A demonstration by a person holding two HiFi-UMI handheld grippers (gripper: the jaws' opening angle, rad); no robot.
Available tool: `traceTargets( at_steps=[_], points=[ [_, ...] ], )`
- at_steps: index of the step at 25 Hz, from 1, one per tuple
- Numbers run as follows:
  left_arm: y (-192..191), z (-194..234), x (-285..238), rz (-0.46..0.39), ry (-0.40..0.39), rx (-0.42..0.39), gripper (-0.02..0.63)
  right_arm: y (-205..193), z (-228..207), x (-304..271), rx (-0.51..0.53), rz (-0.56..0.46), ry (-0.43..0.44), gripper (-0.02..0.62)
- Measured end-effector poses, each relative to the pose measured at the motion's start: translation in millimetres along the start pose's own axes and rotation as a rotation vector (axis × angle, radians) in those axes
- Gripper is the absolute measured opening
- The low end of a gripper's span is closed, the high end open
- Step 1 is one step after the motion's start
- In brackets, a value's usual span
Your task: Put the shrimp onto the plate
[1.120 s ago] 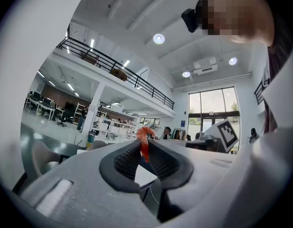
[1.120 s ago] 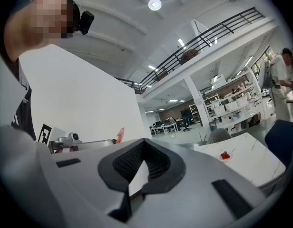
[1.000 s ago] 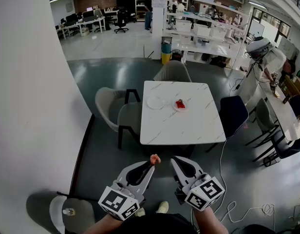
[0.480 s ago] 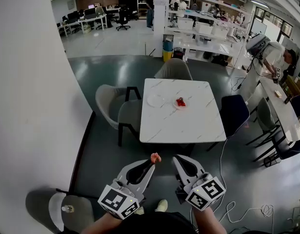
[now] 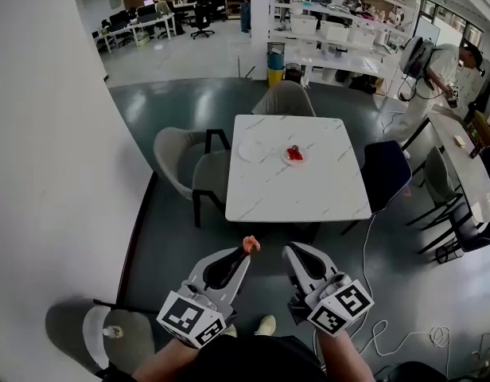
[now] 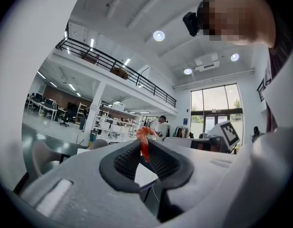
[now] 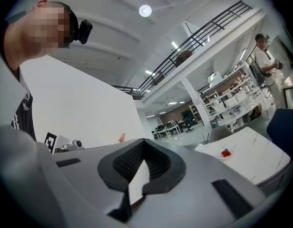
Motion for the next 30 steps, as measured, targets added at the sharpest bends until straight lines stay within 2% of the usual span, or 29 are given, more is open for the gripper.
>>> traceTargets(
  at_steps=[9,16,22,30],
  points=[
    [-9,-11,-21,0.010,0.057,-0.011,0.055,2,-30,18,-0.031,0.010,0.004,0.002],
    [-13,5,-35,0.025,0.078,-0.021,0.055,-1,-45,0,-0.061,0.014,0.018,0.002],
    [-13,44,-59,0.021,0.064,-0.012,0.056,-1,-60,-35,-0.052,0.020,0.003,0.002],
    [-5,137,-111,0.011,0.010,-0.018,0.057,-2,-93,-124,-0.019,0.034,-0.048,0.002]
  ],
)
Point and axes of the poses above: the fingertips, and each gripper's own axes: x backward along the fingers, z to its left, y out of its top, the point moved 8 cm from there along x, backward along the fingers, and after that the axes turned 6 degrees about -z, right-handed, at the moved point
